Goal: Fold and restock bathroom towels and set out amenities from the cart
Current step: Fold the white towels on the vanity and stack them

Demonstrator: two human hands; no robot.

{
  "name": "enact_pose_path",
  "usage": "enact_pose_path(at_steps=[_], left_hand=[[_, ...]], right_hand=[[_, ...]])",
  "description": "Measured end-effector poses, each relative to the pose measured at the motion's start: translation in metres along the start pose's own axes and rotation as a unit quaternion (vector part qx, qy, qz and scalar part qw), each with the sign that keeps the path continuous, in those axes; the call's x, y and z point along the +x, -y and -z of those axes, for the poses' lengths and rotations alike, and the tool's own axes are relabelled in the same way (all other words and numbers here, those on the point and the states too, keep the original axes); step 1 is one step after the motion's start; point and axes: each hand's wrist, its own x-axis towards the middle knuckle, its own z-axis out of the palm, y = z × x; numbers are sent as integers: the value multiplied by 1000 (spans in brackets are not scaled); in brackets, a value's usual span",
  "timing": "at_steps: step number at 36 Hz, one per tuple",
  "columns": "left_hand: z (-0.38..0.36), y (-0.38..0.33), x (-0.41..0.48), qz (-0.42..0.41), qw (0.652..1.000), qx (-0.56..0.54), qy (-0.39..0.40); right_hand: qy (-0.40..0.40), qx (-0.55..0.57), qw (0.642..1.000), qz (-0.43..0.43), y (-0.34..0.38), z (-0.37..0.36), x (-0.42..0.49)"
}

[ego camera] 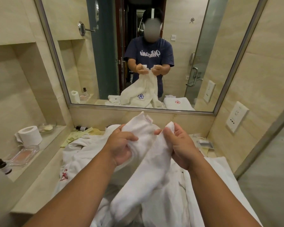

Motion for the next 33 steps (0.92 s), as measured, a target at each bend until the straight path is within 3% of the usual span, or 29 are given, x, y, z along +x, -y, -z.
enact_pose_path(at_steps=[3,7,13,17,25,33], left_hand=[[-5,7,-3,14,997,-42,62],[-13,15,-7,22,995,-52,86],[-14,22,-3,23,999,2,31],[-13,24,-3,19,999,7,45],[-30,14,-20,-9,990,43,134],[-32,17,-26,-2,986,93,136]], right_hand=[[46,70,996,-22,4,-9,-3],[37,129,990,-34,0,-22,1],[-65,-52,995,52,-8,-25,16],[-97,-133,982,87,-9,-28,20],[-65,-79,991,88,-8,-29,19],[-91,99,991,18,-6,-30,20]])
